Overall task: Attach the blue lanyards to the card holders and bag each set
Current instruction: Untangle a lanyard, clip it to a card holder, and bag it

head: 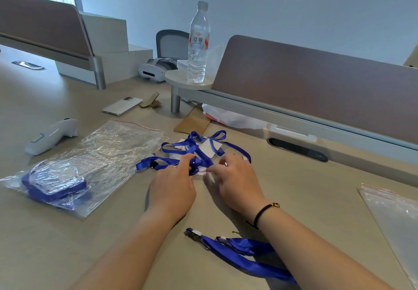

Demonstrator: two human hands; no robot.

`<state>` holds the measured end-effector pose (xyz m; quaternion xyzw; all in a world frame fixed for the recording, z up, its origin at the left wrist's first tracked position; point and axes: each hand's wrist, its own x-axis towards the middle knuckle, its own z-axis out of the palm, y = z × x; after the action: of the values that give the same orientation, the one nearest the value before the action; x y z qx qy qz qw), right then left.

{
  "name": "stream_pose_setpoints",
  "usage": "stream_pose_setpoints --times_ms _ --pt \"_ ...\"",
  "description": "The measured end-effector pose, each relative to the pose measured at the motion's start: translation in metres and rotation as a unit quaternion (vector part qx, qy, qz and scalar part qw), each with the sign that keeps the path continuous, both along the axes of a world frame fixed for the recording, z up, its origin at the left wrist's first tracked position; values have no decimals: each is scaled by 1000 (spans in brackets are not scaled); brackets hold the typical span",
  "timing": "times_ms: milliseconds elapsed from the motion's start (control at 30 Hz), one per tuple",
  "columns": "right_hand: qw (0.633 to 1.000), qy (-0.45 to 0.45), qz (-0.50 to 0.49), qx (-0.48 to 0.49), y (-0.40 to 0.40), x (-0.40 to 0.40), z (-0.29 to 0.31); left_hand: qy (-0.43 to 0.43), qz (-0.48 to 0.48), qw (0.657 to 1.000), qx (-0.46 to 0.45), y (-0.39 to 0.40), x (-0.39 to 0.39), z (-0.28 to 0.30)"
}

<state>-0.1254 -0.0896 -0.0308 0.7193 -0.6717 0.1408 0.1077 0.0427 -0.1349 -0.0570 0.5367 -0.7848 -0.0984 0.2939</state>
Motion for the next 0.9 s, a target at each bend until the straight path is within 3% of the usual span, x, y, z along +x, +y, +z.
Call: stream_pose_setpoints --times_ms 100,333,733,900 --pt "997 37 42 50 4 14 1 2 -8 1000 10 -1 0 -1" --pt "986 -22 78 144 38 1 14 -48 -86 995 -8 5 0 3" --pt "974 -134 3 182 139 -66 18 -149 -143 977 45 22 -3 17" --pt "967 -208 -21 147 181 -76 5 -65 -207 972 90 47 -6 20"
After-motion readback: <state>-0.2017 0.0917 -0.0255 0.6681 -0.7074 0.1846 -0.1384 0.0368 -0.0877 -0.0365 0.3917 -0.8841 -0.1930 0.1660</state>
